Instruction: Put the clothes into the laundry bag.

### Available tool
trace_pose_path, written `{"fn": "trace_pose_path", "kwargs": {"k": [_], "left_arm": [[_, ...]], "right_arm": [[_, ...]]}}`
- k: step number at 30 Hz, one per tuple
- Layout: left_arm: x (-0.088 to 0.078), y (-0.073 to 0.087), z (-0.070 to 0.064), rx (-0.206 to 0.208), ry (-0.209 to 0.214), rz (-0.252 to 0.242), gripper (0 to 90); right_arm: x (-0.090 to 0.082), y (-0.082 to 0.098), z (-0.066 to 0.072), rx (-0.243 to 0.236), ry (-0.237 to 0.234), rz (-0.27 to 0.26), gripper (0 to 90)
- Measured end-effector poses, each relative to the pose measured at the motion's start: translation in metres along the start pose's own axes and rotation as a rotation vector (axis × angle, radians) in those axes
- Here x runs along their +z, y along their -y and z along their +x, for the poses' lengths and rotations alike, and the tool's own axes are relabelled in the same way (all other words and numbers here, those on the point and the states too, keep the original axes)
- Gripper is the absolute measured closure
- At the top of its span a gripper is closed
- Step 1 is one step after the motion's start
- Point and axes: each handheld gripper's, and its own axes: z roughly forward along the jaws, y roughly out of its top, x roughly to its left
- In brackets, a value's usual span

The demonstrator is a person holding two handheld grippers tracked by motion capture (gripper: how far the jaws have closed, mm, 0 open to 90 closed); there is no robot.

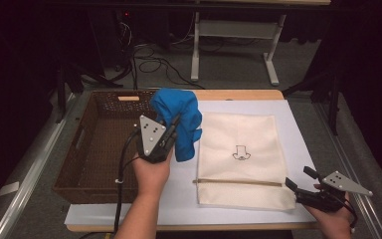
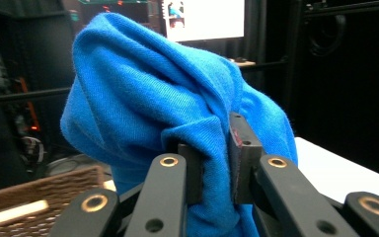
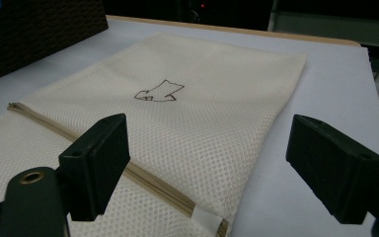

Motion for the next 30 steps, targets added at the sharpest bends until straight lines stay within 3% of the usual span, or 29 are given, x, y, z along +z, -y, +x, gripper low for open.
{"fn": "trace_pose_path", "kwargs": {"k": [8,15,21,26,30], "left_arm": [[0.002,0.018,-0.026,0.017,0.063,0.026,79.6],[0.005,0.038,-0.045,-0.005,0.113,0.035,79.6],[0.005,0.054,-0.055,-0.036,0.13,0.062,79.6],[-0.004,0.06,-0.063,-0.01,0.154,0.079,79.5],[-0.024,0.062,-0.062,0.038,0.162,0.092,79.4]], "right_arm": [[0.0,0.001,0.001,-0.012,-0.013,-0.002,21.3],[0.003,0.002,0.002,-0.023,-0.017,0.006,21.3],[0.005,0.004,0.003,-0.028,-0.028,0.015,23.3],[0.003,0.004,0.003,-0.035,-0.034,0.009,25.1],[0.006,0.005,0.006,-0.036,-0.038,0.019,25.1]]}}
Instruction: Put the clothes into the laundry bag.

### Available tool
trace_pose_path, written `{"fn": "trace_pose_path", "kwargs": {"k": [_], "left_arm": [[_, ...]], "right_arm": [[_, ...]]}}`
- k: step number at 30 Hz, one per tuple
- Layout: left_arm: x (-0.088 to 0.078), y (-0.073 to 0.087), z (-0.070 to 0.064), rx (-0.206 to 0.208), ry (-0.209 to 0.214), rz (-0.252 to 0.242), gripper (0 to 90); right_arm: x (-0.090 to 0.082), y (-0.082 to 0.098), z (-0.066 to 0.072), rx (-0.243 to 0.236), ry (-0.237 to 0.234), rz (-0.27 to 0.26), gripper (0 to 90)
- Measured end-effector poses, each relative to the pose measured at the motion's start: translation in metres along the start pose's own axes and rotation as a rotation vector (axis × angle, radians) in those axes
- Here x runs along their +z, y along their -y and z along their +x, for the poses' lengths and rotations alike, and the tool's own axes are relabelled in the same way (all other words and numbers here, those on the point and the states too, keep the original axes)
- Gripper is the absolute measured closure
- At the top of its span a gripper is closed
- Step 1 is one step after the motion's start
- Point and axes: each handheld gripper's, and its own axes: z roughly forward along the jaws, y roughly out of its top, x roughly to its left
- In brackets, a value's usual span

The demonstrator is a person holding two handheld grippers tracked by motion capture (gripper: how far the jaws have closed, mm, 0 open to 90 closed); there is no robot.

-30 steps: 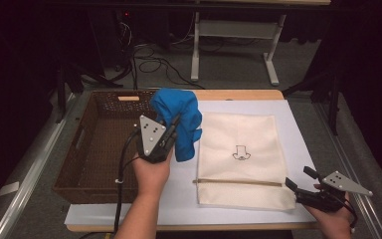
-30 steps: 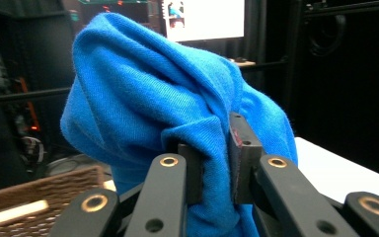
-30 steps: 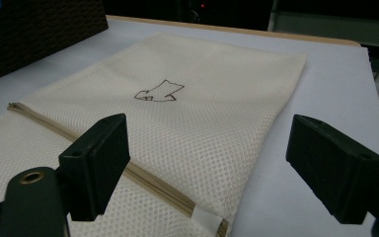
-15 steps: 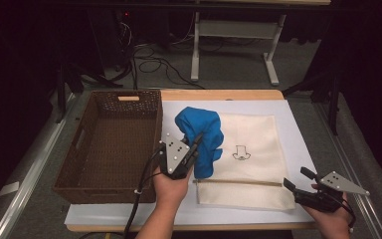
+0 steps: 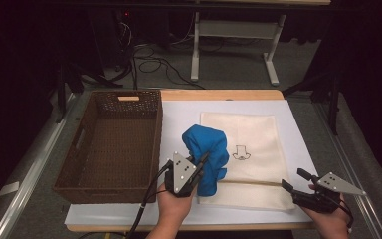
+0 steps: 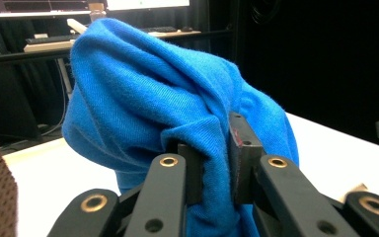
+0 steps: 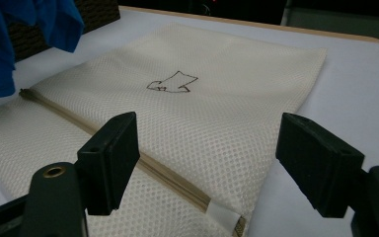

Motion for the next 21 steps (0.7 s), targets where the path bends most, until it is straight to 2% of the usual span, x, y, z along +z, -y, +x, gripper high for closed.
{"fn": "trace_pose_path", "kwargs": {"k": [5,7,8,10,11,13,15,16,19,21], "left_arm": [[-0.021,0.023,0.002,-0.017,-0.004,-0.02,79.3],[-0.026,0.036,0.004,-0.046,0.002,-0.029,79.4],[-0.025,0.038,0.006,-0.067,0.012,-0.013,79.4],[-0.023,0.036,0.007,-0.064,0.014,-0.003,79.4],[-0.023,0.035,0.007,-0.055,0.005,-0.02,79.3],[-0.024,0.034,0.007,-0.068,0.012,-0.031,79.3],[-0.025,0.033,0.008,-0.045,0.011,-0.029,79.2],[-0.025,0.033,0.009,-0.045,0.011,-0.029,79.2],[-0.028,0.032,0.012,-0.064,0.002,-0.043,79.0],[-0.029,0.032,0.014,-0.072,0.0,-0.042,79.0]], "right_arm": [[0.004,-0.001,0.007,-0.018,-0.01,0.016,25.0],[0.006,-0.001,0.009,-0.021,-0.012,0.028,25.9],[0.007,-0.001,0.01,-0.025,-0.012,0.033,25.4],[0.01,-0.003,0.013,-0.012,-0.013,0.046,25.8],[0.012,-0.004,0.014,-0.011,-0.013,0.048,26.0],[0.019,-0.006,0.018,-0.011,-0.023,0.067,26.2],[0.025,-0.011,0.023,-0.047,-0.025,0.074,26.5],[0.029,-0.014,0.025,-0.044,-0.028,0.086,25.6],[0.038,-0.023,0.028,-0.053,-0.03,0.106,25.2],[0.045,-0.029,0.03,-0.056,-0.05,0.113,27.1]]}}
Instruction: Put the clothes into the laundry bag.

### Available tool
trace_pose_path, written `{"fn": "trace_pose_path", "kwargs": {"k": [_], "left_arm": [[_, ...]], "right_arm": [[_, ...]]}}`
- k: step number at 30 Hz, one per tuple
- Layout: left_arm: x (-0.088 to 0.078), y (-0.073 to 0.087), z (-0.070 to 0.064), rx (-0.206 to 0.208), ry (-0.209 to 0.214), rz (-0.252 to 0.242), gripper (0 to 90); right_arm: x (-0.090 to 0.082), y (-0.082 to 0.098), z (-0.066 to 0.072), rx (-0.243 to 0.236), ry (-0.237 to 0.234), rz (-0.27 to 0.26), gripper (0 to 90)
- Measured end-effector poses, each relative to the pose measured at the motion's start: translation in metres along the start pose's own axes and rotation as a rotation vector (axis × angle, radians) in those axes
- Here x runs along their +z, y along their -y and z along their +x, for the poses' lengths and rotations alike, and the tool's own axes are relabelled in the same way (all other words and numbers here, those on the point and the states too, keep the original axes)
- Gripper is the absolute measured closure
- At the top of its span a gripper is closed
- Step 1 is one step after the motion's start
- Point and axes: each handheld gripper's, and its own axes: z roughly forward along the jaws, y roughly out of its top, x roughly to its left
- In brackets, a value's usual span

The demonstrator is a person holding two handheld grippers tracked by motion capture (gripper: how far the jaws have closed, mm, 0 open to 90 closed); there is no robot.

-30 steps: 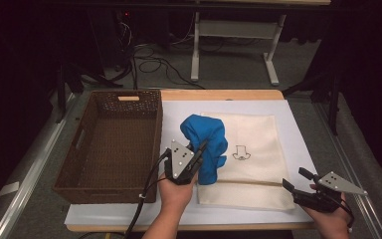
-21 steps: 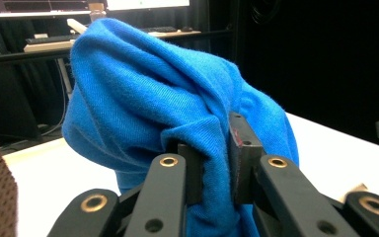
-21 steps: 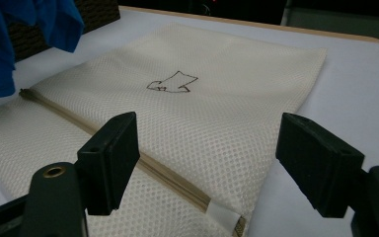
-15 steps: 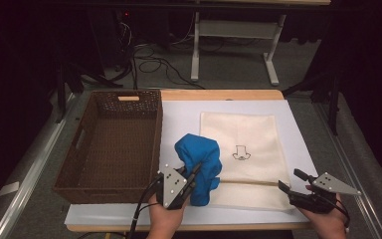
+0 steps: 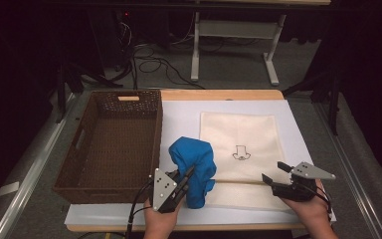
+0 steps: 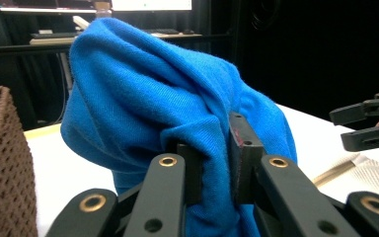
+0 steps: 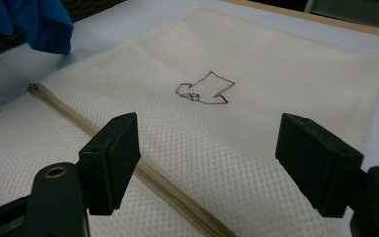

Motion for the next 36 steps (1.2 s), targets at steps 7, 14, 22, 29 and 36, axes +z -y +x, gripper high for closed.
{"fn": "trace_pose_path", "kwargs": {"k": [7,14,22,29,36], "left_arm": [[-0.006,0.0,0.001,-0.003,-0.006,-0.005,78.9],[-0.016,0.004,0.0,0.0,-0.025,0.01,78.9],[-0.022,0.006,-0.001,-0.005,-0.038,0.015,78.9],[-0.024,0.006,0.0,-0.014,-0.042,0.014,78.9],[-0.022,0.005,-0.001,-0.018,-0.043,0.01,78.9]], "right_arm": [[0.03,-0.003,0.01,-0.078,-0.044,0.089,33.4],[0.05,0.008,0.017,-0.133,-0.104,0.188,51.2],[0.06,0.007,0.014,-0.125,-0.12,0.235,70.7],[0.052,0.011,0.001,-0.148,-0.145,0.254,70.7],[0.053,0.015,0.006,-0.157,-0.131,0.23,75.3]]}}
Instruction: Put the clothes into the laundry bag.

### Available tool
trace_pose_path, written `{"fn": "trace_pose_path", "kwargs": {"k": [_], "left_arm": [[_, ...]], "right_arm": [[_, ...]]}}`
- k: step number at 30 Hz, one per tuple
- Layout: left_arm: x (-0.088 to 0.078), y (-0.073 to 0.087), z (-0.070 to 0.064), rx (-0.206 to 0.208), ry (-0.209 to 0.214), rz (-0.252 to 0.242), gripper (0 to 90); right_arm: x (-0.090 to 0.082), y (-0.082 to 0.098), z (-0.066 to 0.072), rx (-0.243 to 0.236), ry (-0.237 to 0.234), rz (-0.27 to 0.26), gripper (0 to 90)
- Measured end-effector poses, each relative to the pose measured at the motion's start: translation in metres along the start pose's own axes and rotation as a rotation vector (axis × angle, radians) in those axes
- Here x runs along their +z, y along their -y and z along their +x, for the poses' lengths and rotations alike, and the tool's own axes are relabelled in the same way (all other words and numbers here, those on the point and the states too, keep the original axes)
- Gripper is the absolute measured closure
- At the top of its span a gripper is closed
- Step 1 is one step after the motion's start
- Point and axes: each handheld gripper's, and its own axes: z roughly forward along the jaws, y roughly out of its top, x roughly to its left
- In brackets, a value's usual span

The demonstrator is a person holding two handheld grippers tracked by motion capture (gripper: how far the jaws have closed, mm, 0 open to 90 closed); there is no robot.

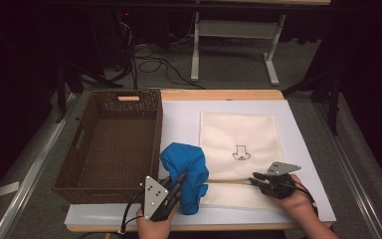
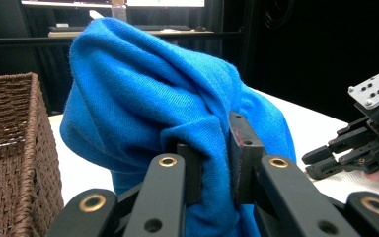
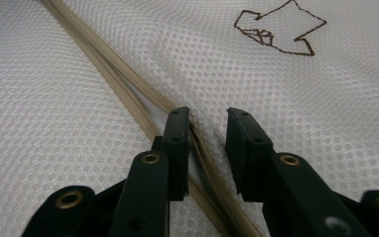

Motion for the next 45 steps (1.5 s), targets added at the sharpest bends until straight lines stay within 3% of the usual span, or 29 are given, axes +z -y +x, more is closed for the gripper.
{"fn": "trace_pose_path", "kwargs": {"k": [4,8,11,16,28,34,38,41,45], "left_arm": [[0.001,0.001,0.0,-0.017,0.001,0.007,78.9],[0.002,0.0,0.0,-0.019,0.004,0.01,79.0],[0.002,-0.003,0.002,-0.02,0.003,0.001,79.0],[0.0,-0.011,0.003,-0.016,0.005,-0.039,79.1],[0.012,-0.017,-0.016,0.044,0.061,-0.062,79.0],[0.03,-0.021,-0.024,0.06,0.09,-0.068,79.0],[0.041,-0.014,-0.032,0.065,0.105,-0.049,79.0],[0.041,-0.01,-0.04,0.056,0.105,-0.052,79.0],[0.034,-0.017,-0.049,0.075,0.125,-0.074,79.1]], "right_arm": [[0.0,0.0,0.002,-0.021,0.025,0.002,86.9],[-0.001,-0.002,0.003,-0.015,0.032,-0.003,88.2],[-0.003,-0.005,0.004,0.017,0.013,-0.036,88.3],[-0.006,-0.012,0.01,0.02,-0.007,-0.086,88.2],[-0.017,-0.016,0.012,0.064,-0.004,-0.13,88.2],[-0.021,-0.018,0.011,0.065,-0.001,-0.158,88.2],[-0.021,-0.019,0.01,0.068,0.008,-0.16,88.3],[-0.024,-0.021,0.01,0.076,0.011,-0.162,88.3],[-0.024,-0.023,0.011,0.081,0.02,-0.174,88.3]]}}
